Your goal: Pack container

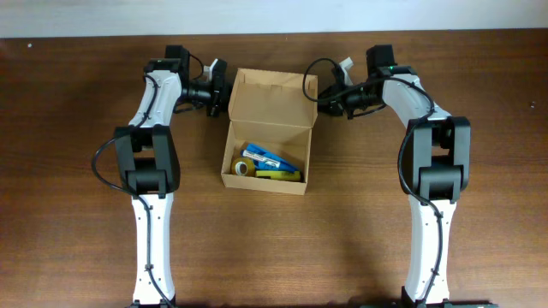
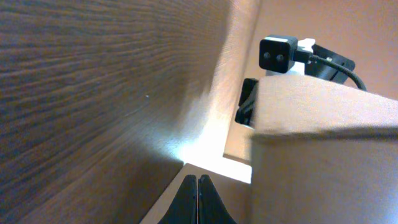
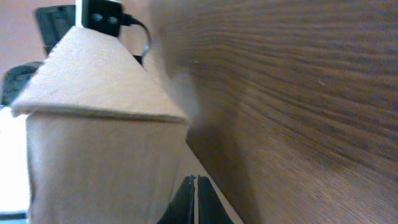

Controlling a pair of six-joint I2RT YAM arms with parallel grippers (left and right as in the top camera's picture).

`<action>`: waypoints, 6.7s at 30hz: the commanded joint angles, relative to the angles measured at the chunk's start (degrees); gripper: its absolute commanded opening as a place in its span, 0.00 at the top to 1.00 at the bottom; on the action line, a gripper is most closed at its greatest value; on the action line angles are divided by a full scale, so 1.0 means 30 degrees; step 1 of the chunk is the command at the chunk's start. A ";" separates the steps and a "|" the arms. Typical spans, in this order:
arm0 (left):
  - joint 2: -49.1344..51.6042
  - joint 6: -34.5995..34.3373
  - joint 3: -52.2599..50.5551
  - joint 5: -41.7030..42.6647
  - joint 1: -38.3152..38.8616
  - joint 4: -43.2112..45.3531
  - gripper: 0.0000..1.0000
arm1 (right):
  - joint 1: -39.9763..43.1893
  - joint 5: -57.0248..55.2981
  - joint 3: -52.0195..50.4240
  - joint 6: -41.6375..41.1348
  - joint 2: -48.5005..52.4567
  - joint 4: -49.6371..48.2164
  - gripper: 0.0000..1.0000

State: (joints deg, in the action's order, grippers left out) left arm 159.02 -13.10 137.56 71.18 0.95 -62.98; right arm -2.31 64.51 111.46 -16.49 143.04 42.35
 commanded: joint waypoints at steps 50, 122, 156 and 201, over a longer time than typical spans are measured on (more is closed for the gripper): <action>-0.4699 0.4699 1.2211 -1.0061 0.0707 -1.1242 0.98 | -0.5049 -1.4739 0.1013 0.4379 -1.1948 1.0550 0.96; -1.2437 0.3716 0.4889 -2.4283 -0.2506 -0.8990 0.83 | 0.0809 -2.2105 0.7227 0.5421 -1.0987 1.1081 0.96; -1.2444 0.3723 0.4932 -2.4101 -0.3089 -0.9027 0.00 | 0.1654 -2.1515 0.7300 0.5421 -1.0987 1.1191 0.01; -1.2444 0.3723 0.4932 -2.4094 -0.3089 -0.9027 0.00 | 0.0430 -1.8695 -3.6137 0.5136 -4.6315 -1.5132 0.01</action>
State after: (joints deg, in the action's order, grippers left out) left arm 122.63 -1.76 151.63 -1.08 -8.27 -90.00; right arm -1.17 7.68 5.32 -0.45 6.79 -2.50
